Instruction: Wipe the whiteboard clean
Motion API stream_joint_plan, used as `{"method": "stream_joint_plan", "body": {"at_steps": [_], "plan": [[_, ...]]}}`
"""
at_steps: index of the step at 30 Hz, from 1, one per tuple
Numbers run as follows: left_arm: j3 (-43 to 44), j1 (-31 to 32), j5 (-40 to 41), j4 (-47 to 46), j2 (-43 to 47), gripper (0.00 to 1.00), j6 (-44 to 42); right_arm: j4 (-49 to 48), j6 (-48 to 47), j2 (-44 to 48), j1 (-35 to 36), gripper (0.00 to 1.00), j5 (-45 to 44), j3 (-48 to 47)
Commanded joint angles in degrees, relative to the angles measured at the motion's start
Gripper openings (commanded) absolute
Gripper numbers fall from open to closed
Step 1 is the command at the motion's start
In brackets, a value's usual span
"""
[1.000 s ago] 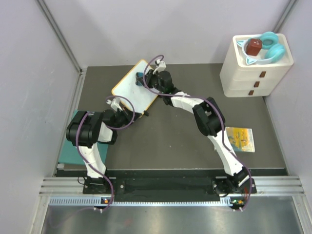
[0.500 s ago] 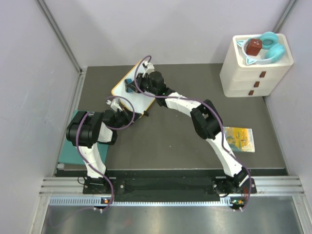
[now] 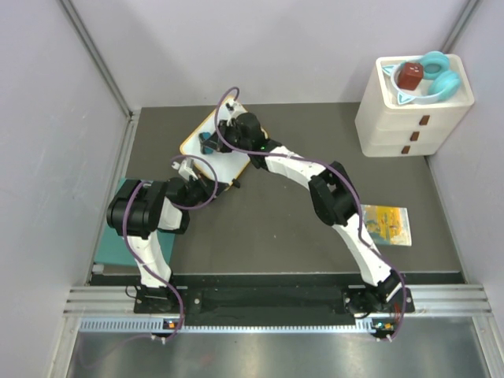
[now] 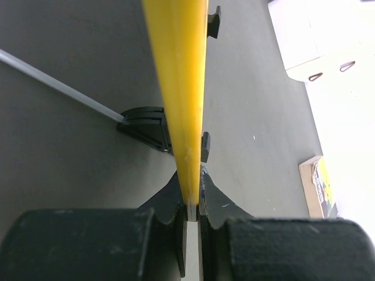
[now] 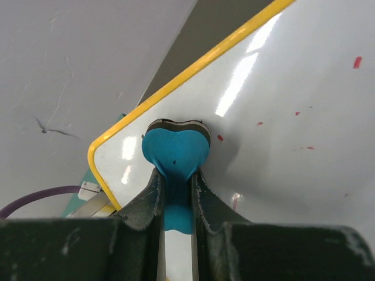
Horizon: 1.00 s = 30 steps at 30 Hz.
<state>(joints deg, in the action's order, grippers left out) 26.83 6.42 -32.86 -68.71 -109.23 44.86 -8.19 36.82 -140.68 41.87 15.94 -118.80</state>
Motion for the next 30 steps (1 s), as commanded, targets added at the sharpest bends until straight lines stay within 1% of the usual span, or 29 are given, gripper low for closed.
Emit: {"method": "stream_joint_plan", "body": {"at_steps": [1,5,10,16,21,24,29,30], "plan": [[-1.17,2.9,-9.24,7.36,-0.46,0.0,-3.64,6.95,2.54,-1.79,-2.57,0.0,-1.97,5.68],[-1.17,2.9,-9.32,7.27,-0.46,0.0,-3.64,7.57,4.84,-2.23,-5.47,0.0,-1.18,7.01],[-1.25,2.9,-9.24,7.36,-0.37,0.0,-3.55,10.03,5.63,-2.93,-9.16,0.0,-3.02,5.78],[-1.08,3.08,-9.33,7.27,-0.54,0.0,-3.64,8.54,5.9,-4.95,-11.02,0.0,-3.12,0.51],[-1.17,2.99,-9.24,7.45,-0.37,0.0,-3.73,4.33,7.56,-9.16,-10.75,0.0,-1.18,-7.74],[-1.17,3.08,-9.32,7.45,-0.46,0.0,-3.73,1.6,8.09,-10.05,-10.58,0.0,-0.48,-10.12],[-1.08,3.16,-9.24,7.36,-0.46,0.0,-3.73,-4.2,7.83,-7.95,-9.88,0.0,0.32,-7.68],[-1.08,3.17,-9.24,7.45,-0.54,0.0,-3.82,-6.9,7.48,-7.51,-9.35,0.0,0.32,-7.15]]}}
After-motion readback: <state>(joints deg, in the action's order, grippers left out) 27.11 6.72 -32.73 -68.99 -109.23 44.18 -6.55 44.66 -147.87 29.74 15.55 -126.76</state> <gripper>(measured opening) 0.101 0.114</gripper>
